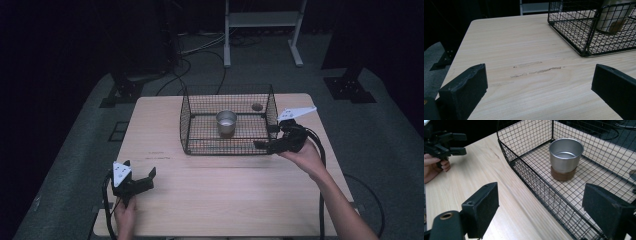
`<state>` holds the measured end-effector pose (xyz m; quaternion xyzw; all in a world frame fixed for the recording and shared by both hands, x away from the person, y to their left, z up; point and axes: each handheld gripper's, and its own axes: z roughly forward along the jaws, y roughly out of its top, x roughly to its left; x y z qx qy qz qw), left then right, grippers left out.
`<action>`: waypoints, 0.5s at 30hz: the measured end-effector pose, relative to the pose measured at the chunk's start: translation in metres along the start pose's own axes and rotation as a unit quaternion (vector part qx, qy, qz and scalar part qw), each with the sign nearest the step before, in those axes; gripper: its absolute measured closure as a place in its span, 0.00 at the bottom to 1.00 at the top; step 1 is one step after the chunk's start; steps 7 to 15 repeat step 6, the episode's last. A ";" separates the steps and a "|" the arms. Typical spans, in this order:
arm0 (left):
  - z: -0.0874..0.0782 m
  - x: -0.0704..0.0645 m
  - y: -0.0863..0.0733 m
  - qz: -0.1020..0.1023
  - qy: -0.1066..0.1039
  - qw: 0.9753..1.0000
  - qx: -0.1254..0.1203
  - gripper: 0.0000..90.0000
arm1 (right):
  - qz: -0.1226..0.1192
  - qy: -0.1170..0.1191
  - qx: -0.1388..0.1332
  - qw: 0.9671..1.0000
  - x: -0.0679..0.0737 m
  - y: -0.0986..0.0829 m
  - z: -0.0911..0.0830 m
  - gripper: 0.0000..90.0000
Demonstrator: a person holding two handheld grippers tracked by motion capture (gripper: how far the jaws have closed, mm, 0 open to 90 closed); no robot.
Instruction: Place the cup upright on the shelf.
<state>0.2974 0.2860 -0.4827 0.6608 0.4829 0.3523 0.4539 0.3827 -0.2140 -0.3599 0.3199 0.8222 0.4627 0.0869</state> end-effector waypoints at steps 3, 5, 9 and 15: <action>0.000 0.000 0.000 0.001 0.000 1.000 0.001 0.00 | -0.005 0.000 0.003 1.000 0.004 -0.008 0.000 0.15; 0.000 0.000 0.000 0.001 -0.001 1.000 0.001 0.00 | -0.009 -0.005 0.006 1.000 0.007 -0.013 -0.001 0.15; 0.000 0.000 0.000 0.001 -0.001 1.000 0.001 0.00 | -0.009 -0.005 0.006 1.000 0.007 -0.013 -0.001 0.15; 0.000 0.000 0.000 0.001 -0.001 1.000 0.001 0.00 | -0.009 -0.005 0.006 1.000 0.007 -0.013 -0.001 0.15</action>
